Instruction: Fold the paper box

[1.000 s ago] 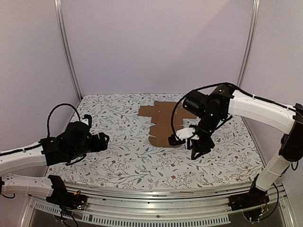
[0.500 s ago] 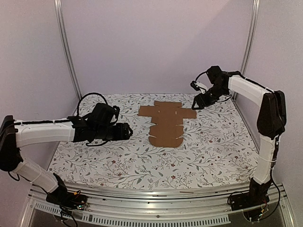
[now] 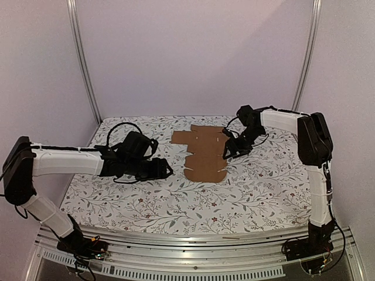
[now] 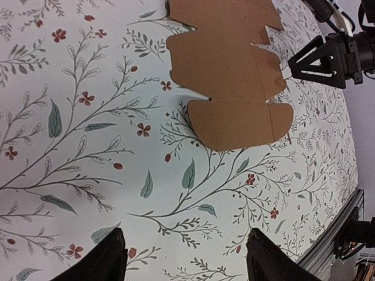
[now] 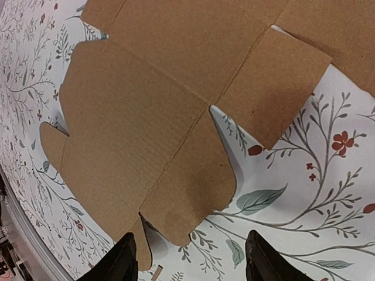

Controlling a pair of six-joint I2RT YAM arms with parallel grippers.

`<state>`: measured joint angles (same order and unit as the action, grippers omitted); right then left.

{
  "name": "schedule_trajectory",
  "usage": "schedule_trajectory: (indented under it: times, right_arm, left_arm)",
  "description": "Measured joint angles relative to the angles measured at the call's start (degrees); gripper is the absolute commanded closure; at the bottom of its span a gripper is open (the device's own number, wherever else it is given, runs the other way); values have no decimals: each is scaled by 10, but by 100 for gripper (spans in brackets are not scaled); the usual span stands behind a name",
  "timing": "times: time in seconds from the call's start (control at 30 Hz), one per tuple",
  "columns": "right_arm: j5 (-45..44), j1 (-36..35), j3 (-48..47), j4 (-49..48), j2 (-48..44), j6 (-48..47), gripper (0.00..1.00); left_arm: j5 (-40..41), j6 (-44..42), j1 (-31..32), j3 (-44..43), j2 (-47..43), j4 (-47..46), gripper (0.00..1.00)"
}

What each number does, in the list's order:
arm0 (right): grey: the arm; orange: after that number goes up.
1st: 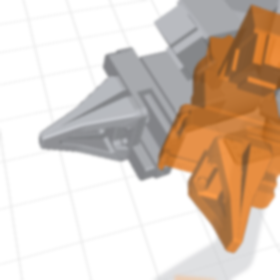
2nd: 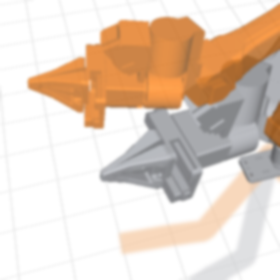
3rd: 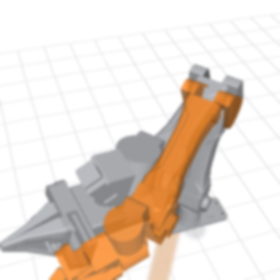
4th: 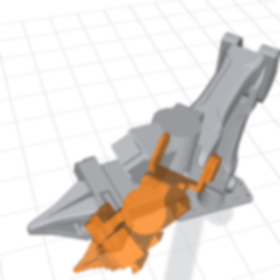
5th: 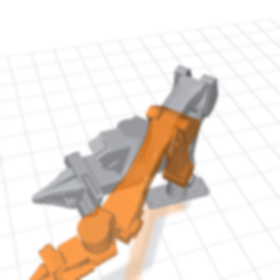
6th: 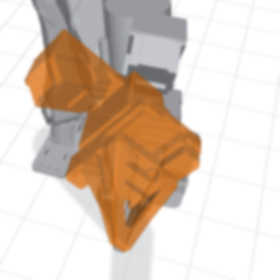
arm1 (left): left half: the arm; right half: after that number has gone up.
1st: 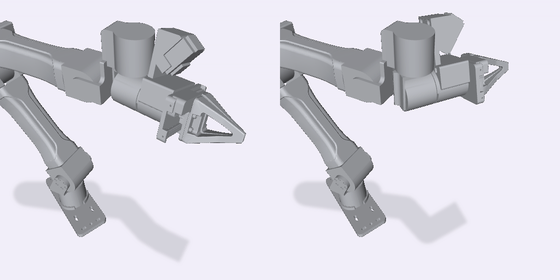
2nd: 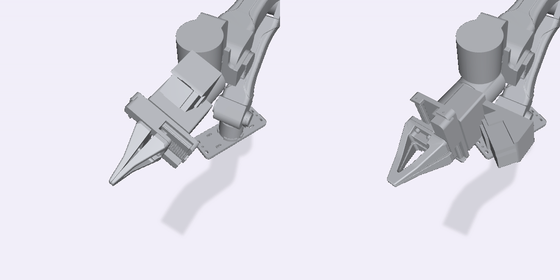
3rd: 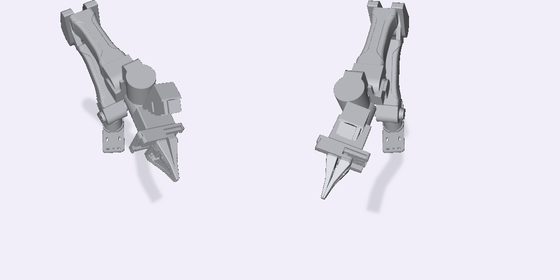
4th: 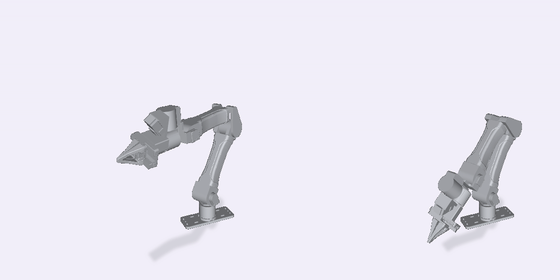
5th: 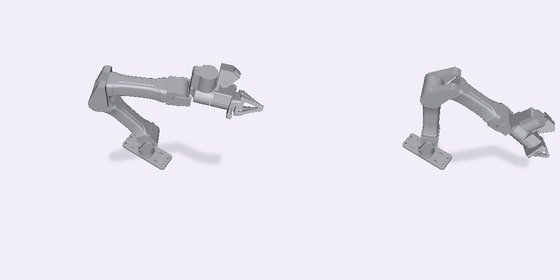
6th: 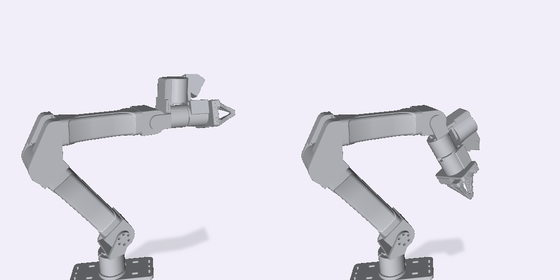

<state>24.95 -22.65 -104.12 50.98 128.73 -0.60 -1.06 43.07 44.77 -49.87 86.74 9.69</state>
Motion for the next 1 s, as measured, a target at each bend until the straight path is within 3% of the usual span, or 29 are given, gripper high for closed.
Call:
schedule_trajectory:
  times: [0.23, 0.67, 0.77, 0.97, 1.0]
  right_arm:
    - [23, -4, -5, -3, 37, 30, 50]
    - [115, -5, 16, -14, 56, 75, 100]
    - [150, -4, 62, -25, 43, 77, 100]
    - [206, -5, 249, -37, -58, 68, 100]
    - [210, -6, 277, -35, -78, 66, 96]
  left_arm:
    - [1, 5, 0, 13, -34, 0, 32]
    - [20, 6, 1, 26, -52, 5, 32]
    - [29, 9, 1, 28, -52, 5, 30]
    - [60, 29, -3, 43, -53, -2, 24]
    - [73, 36, -4, 52, -53, -9, 23]
